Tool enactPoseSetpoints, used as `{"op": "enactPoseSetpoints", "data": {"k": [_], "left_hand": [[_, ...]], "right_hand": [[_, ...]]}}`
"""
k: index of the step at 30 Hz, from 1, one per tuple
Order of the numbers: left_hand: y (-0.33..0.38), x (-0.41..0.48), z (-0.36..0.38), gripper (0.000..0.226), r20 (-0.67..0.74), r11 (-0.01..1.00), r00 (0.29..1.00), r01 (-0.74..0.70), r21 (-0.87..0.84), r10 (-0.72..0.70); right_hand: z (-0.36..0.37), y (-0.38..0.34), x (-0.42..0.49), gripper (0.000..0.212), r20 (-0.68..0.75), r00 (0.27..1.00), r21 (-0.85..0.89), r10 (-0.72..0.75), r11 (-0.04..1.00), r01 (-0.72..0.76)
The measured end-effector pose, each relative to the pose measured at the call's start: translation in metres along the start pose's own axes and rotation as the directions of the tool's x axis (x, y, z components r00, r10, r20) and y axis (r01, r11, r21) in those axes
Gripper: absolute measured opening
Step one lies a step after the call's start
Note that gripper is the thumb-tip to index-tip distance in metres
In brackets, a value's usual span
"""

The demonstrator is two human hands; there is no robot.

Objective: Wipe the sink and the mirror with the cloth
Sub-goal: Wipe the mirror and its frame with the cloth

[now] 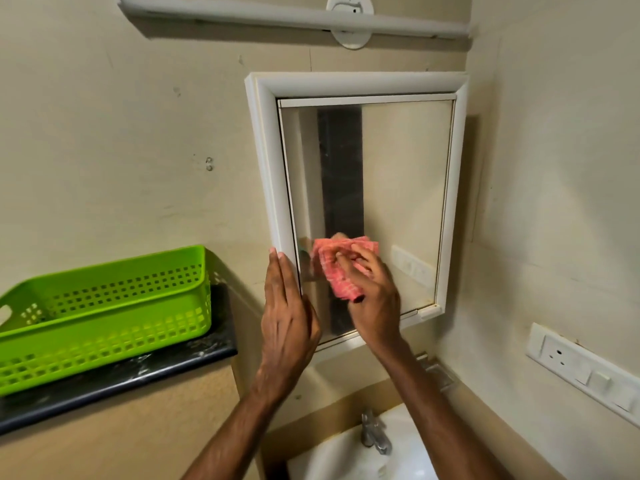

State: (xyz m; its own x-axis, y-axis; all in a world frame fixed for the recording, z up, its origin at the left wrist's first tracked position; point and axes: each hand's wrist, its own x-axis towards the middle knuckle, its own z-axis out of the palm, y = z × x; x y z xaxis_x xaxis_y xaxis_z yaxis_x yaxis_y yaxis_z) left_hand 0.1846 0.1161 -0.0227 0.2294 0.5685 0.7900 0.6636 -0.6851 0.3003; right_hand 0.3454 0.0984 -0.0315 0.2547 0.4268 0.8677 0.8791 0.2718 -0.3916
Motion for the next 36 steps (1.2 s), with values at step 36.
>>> {"op": "enactPoseSetpoints", "data": {"k": [36], "left_hand": [[0.000,-0.009,-0.032,0.091,0.043,0.995,0.994,0.104,-0.004,-0.104]], "right_hand": [[-0.018,-0.025,-0.046,0.043,0.206,0.892,0.342,0.402,0.825,-0.451]]}}
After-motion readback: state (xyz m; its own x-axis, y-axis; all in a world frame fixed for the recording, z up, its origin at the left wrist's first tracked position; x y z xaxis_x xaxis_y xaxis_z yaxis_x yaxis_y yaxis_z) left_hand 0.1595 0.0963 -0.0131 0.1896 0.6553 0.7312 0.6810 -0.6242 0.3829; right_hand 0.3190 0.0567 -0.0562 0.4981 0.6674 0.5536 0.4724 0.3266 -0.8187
